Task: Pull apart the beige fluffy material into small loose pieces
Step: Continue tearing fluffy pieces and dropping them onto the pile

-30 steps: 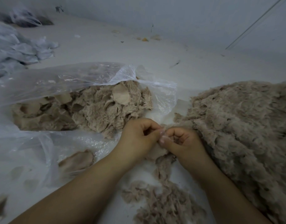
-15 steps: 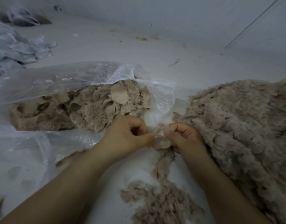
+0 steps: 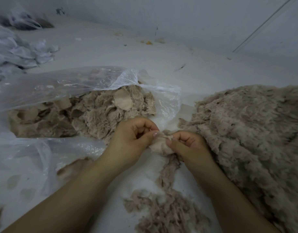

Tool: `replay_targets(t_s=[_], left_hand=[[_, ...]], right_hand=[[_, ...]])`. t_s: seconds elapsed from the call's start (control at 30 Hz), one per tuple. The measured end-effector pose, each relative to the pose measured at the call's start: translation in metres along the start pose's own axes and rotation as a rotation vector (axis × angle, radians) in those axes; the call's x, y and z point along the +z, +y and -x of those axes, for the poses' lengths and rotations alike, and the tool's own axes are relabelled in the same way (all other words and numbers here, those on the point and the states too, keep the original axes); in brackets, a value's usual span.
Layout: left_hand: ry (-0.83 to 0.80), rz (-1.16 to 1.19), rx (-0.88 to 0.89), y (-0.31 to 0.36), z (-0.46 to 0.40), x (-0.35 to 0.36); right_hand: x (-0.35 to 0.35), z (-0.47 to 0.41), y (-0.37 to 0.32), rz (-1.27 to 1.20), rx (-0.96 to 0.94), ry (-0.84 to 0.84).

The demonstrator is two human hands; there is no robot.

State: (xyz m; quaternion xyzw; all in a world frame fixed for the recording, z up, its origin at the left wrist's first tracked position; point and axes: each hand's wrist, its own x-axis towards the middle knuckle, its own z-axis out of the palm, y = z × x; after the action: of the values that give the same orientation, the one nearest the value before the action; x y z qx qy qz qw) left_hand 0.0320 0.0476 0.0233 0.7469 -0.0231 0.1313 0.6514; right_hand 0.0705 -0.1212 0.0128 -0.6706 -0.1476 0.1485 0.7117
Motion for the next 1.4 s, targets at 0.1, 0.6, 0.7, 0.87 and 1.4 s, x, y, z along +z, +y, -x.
replay_targets(t_s=[0.1, 0.6, 0.7, 0.87, 1.4], left_hand=[[-0.026, -0.026, -0.024, 0.0, 0.002, -0.004], [-0.018, -0.206, 0.156, 0.006, 0.01, 0.0], [-0.08, -0.196, 0.13, 0.003, 0.013, 0.005], [-0.144, -0.249, 0.212, 0.004, 0.011, 0.005], [-0.016, -0.103, 0.101, 0.0, 0.007, 0.004]], right_hand=[[0.0, -0.003, 0.0, -0.07, 0.033, 0.028], [-0.003, -0.005, 0.008, 0.017, -0.079, -0.058], [-0.004, -0.004, 0.009, -0.01, -0.091, -0.059], [-0.004, -0.005, 0.01, -0.031, -0.088, -0.043], [-0.006, -0.003, 0.011, 0.041, -0.071, -0.063]])
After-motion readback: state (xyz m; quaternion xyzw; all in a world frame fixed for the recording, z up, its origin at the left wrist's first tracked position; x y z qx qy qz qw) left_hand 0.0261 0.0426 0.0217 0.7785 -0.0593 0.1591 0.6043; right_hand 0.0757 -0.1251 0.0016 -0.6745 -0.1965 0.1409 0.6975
